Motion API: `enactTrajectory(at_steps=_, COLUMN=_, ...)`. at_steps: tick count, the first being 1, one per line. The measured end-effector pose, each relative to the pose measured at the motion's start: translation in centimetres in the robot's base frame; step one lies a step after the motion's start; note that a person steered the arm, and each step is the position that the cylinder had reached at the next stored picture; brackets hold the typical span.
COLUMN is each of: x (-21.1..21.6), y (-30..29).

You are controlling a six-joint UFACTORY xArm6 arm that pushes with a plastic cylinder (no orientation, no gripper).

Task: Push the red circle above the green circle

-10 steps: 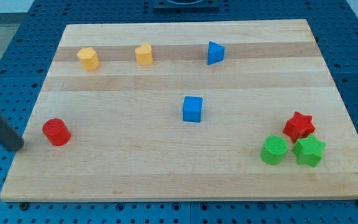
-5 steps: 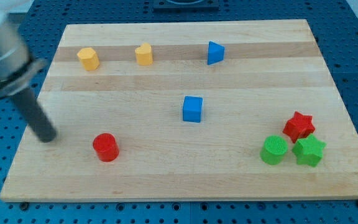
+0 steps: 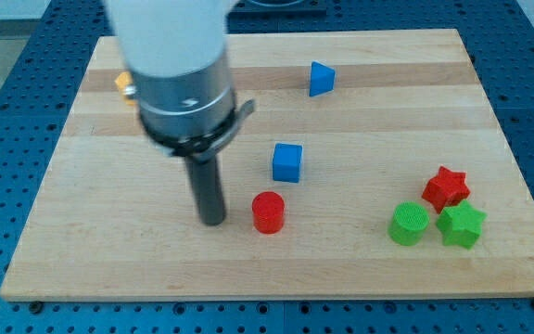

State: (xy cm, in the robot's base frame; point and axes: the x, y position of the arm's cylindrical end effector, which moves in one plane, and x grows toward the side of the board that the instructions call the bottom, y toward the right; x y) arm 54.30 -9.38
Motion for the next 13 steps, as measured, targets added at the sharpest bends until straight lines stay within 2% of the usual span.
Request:
enactTrajectory(at_steps=1, x=2.5, y=0.3)
enactTrajectory(at_steps=2, x=-0.3, y=4.1)
enactTrajectory(at_steps=3, x=-4.9, y=9.7)
enactTrajectory(at_steps=4, x=-5.4, y=11.1)
enactTrajectory(at_steps=5, x=-3.0, y=6.5)
enactTrajectory(at_steps=6, x=-0.3, y=4.5)
enactTrajectory(at_steps=7, x=-0.9, y=9.1)
enactTrajectory(at_steps=8, x=-3.2, y=16.5)
enactTrajectory(at_steps=9, x=-3.5, y=17.4)
enactTrajectory(at_steps=10, x=-4.4, y=13.8)
enactTrajectory(at_steps=11, x=-8.1, y=14.0)
enactTrajectory(at_steps=12, x=-8.5, y=17.1)
enactTrajectory(at_steps=13, x=-7.2, y=21.3)
